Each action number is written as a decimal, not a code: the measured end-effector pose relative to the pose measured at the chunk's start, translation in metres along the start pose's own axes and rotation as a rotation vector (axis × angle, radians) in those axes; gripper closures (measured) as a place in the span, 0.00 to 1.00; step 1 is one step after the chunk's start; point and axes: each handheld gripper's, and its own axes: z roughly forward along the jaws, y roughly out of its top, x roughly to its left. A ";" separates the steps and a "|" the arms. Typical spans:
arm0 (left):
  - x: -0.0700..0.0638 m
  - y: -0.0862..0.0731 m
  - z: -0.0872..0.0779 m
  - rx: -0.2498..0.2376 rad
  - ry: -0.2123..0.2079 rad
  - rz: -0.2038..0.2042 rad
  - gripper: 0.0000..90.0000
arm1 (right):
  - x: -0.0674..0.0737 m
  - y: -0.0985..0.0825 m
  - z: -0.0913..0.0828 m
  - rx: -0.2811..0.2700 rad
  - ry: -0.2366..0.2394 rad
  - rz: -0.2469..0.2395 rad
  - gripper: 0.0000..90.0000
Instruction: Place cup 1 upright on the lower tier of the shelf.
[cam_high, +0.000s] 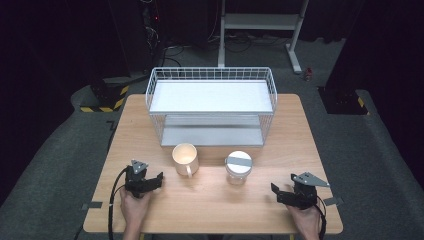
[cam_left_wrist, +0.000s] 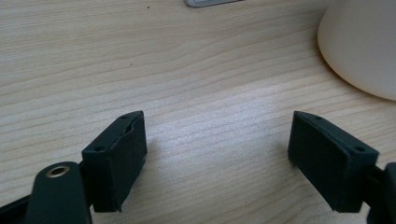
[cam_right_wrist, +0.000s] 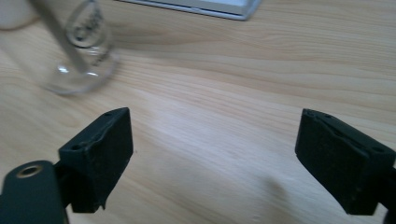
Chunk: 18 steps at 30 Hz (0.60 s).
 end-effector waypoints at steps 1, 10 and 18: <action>0.000 0.000 0.000 0.000 0.000 0.000 0.22 | 0.003 0.000 0.000 -0.004 0.016 -0.002 0.11; 0.000 0.000 0.000 0.001 0.000 0.001 0.23 | 0.030 0.006 0.009 -0.029 0.107 -0.045 0.10; 0.000 0.000 0.000 0.001 -0.001 0.000 0.23 | 0.052 0.019 0.014 -0.071 0.173 -0.082 0.10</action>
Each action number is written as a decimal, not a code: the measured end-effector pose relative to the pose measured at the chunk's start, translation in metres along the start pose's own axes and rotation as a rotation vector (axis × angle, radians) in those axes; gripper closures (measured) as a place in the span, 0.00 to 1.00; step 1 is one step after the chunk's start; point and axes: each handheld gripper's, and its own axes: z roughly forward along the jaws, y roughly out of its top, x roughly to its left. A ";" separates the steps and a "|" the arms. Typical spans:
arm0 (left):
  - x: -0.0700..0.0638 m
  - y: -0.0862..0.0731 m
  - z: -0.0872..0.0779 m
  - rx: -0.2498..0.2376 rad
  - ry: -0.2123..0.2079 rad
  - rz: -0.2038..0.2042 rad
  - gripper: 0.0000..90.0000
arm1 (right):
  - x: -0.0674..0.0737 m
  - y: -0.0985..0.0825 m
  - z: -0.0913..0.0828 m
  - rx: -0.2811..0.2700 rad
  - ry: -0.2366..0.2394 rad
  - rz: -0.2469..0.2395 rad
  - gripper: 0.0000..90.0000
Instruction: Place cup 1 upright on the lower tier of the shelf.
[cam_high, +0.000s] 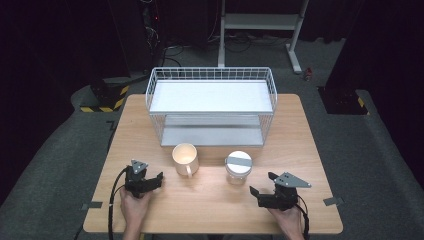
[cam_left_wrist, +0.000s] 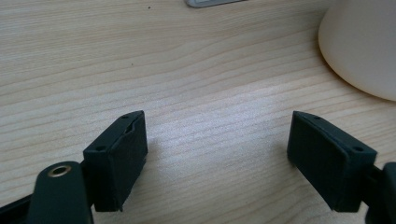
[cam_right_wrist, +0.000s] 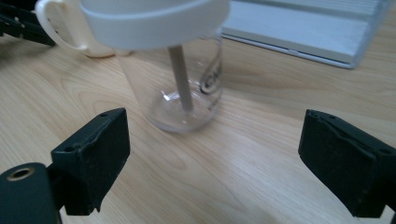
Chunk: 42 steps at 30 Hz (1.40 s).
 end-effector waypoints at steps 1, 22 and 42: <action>0.000 0.000 0.000 0.000 0.000 0.000 0.23 | 0.002 0.002 0.002 -0.003 0.008 -0.002 0.10; 0.000 0.000 0.000 0.000 0.000 0.000 0.23 | 0.021 0.038 0.027 -0.043 0.026 -0.062 0.10; 0.000 0.000 0.000 0.000 0.000 0.000 0.23 | 0.030 0.040 0.049 -0.080 -0.032 -0.100 0.09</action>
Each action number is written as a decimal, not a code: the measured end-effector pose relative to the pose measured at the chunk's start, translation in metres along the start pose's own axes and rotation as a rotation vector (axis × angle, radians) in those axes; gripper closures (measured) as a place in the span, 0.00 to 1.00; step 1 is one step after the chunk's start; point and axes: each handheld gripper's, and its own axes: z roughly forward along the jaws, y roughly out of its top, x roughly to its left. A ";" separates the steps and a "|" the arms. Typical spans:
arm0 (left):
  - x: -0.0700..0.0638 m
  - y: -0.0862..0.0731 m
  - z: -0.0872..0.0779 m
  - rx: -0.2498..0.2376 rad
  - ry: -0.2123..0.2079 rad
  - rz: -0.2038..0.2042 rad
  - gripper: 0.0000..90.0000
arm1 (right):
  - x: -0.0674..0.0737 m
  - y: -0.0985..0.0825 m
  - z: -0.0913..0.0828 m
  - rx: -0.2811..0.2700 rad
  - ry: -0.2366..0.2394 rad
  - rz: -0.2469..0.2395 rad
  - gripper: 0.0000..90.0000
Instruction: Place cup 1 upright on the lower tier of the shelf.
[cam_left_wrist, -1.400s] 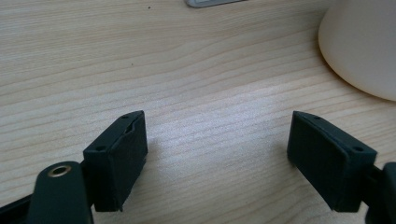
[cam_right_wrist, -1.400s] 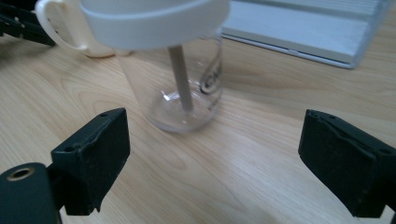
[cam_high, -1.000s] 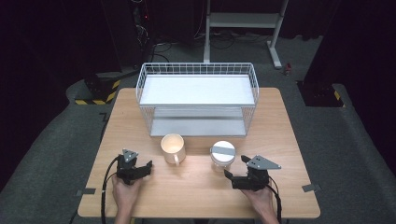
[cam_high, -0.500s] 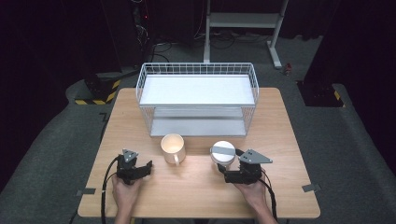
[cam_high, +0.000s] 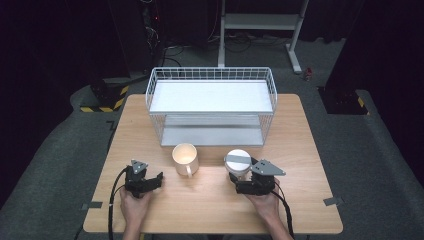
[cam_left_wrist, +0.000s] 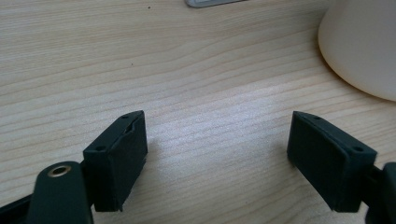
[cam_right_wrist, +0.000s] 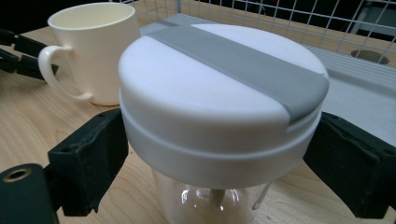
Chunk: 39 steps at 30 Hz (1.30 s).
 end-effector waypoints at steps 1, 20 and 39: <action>0.000 0.000 0.000 0.000 0.000 0.000 0.23 | 0.000 -0.001 0.001 -0.001 -0.008 -0.002 0.09; 0.000 0.000 0.000 0.000 0.000 0.000 0.23 | 0.000 -0.011 0.021 0.055 -0.038 0.036 0.09; 0.000 0.000 0.000 0.000 0.001 0.001 0.23 | 0.005 -0.009 0.030 0.062 -0.056 0.007 0.21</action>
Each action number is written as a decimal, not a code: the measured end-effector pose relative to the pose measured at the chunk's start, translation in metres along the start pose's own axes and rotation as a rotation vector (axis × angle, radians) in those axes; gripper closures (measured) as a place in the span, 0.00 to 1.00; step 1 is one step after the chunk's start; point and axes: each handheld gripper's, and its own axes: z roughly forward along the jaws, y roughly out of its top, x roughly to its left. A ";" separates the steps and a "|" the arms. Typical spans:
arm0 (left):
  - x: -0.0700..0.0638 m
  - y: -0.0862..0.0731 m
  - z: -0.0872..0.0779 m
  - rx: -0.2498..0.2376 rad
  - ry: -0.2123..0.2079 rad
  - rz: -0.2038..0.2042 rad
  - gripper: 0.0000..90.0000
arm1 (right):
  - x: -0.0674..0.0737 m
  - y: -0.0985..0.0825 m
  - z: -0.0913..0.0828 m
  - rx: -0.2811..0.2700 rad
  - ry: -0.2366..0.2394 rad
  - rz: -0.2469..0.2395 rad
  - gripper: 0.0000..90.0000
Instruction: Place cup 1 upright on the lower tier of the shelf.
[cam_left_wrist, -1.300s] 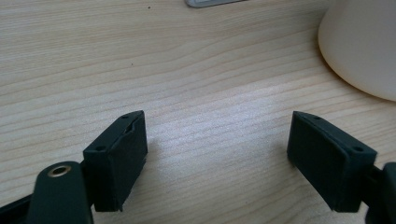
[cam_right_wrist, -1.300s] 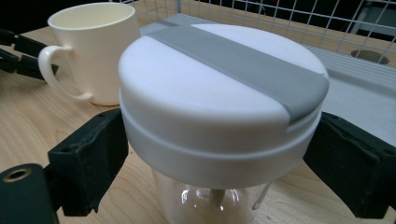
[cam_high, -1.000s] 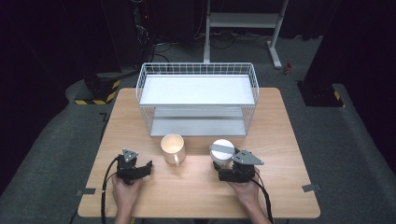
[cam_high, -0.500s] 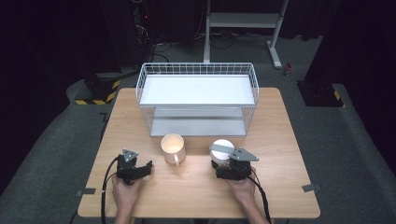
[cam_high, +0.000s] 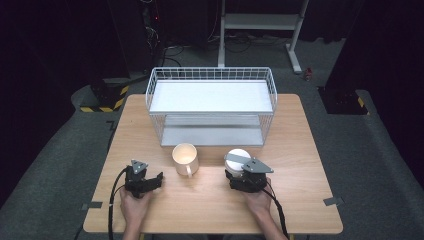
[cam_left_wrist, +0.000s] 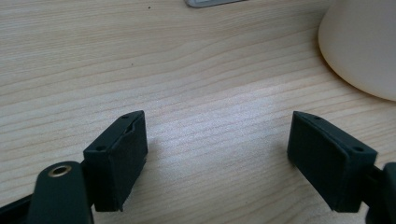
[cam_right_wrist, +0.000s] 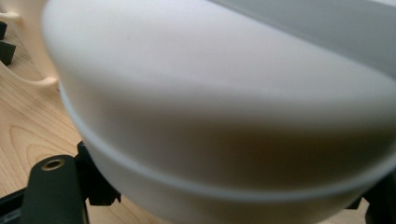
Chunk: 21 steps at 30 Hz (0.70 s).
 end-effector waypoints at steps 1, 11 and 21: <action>0.000 0.000 0.000 0.000 0.000 0.000 0.23 | 0.000 0.000 0.000 0.001 -0.001 -0.001 0.21; 0.000 0.000 0.000 0.000 0.000 0.000 0.23 | -0.007 0.005 -0.001 0.010 -0.002 -0.006 0.21; 0.000 0.000 0.000 0.000 0.000 0.001 0.23 | -0.016 0.018 0.002 0.013 -0.013 -0.003 0.21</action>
